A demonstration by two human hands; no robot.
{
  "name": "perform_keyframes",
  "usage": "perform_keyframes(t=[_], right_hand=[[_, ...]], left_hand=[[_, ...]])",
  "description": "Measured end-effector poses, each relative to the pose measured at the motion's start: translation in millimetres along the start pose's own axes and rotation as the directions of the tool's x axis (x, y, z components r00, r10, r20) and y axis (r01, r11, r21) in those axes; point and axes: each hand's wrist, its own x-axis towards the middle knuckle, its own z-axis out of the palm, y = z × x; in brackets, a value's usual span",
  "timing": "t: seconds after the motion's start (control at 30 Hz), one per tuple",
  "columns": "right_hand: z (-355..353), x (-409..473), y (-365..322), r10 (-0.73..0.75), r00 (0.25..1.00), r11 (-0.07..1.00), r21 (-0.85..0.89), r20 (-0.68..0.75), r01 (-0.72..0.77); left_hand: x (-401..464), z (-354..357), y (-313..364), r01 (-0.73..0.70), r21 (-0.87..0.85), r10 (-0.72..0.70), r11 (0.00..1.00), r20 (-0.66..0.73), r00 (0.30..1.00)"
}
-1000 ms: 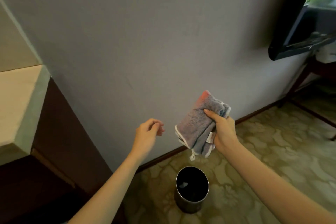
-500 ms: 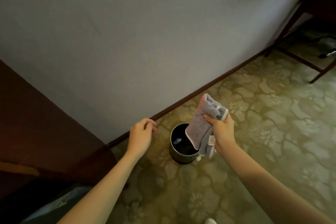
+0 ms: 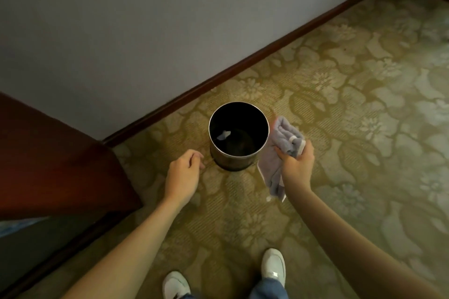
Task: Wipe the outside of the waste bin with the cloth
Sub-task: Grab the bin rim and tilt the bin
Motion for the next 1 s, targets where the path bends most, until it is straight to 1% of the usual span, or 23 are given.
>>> perform_keyframes(t=[0.1, 0.17, 0.3, 0.37, 0.47, 0.57, 0.67, 0.73, 0.77, 0.83, 0.9, 0.97, 1.0], right_hand=[[-3, 13, 54, 0.005, 0.999, 0.999, -0.054, -0.037, -0.007], [-4, 21, 89, 0.018, 0.998, 0.999, -0.036, -0.052, -0.020], [-1, 37, 153, 0.062, 0.996, 0.997, 0.046, -0.072, -0.058], [1, 50, 181, 0.062, 0.993, 0.996, 0.067, -0.102, -0.056], [5, 73, 219, 0.058, 0.986, 0.996, 0.082, -0.159, -0.046], [8, 94, 249, 0.019, 0.985, 0.998, 0.067, -0.174, -0.007], [9, 109, 268, -0.038, 0.984, 0.998, 0.047, -0.175, 0.047], [8, 115, 275, -0.074, 0.981, 0.997, 0.007, -0.180, 0.077], [7, 119, 277, -0.092, 0.980, 0.996, -0.019, -0.175, 0.090], [5, 126, 276, -0.129, 0.981, 0.990, -0.076, -0.146, 0.119], [4, 135, 270, -0.150, 0.983, 0.983, -0.123, -0.102, 0.137], [2, 144, 261, -0.164, 0.984, 0.975, -0.160, -0.064, 0.152], [1, 148, 256, -0.169, 0.984, 0.972, -0.173, -0.053, 0.158]], left_hand=[[14, 32, -34, -0.024, 0.007, 0.024, 1.000, 0.029, 0.999], [26, 54, -55, -0.069, 0.011, 0.069, 0.998, 0.028, 0.997], [54, 99, -87, -0.223, 0.022, 0.221, 0.975, 0.051, 0.974], [69, 119, -100, -0.332, 0.043, 0.330, 0.942, 0.046, 0.943], [90, 143, -116, -0.527, 0.159, 0.526, 0.835, 0.046, 0.849], [106, 154, -128, -0.671, 0.319, 0.690, 0.669, 0.069, 0.721], [117, 158, -135, -0.758, 0.426, 0.782, 0.494, 0.164, 0.602], [122, 159, -137, -0.783, 0.469, 0.802, 0.409, 0.225, 0.553], [124, 159, -137, -0.788, 0.478, 0.805, 0.389, 0.239, 0.543], [127, 159, -134, -0.790, 0.479, 0.808, 0.382, 0.242, 0.537], [130, 160, -128, -0.783, 0.490, 0.788, 0.382, 0.270, 0.554], [133, 162, -123, -0.766, 0.532, 0.758, 0.360, 0.312, 0.573], [133, 164, -121, -0.754, 0.551, 0.750, 0.358, 0.312, 0.583]])
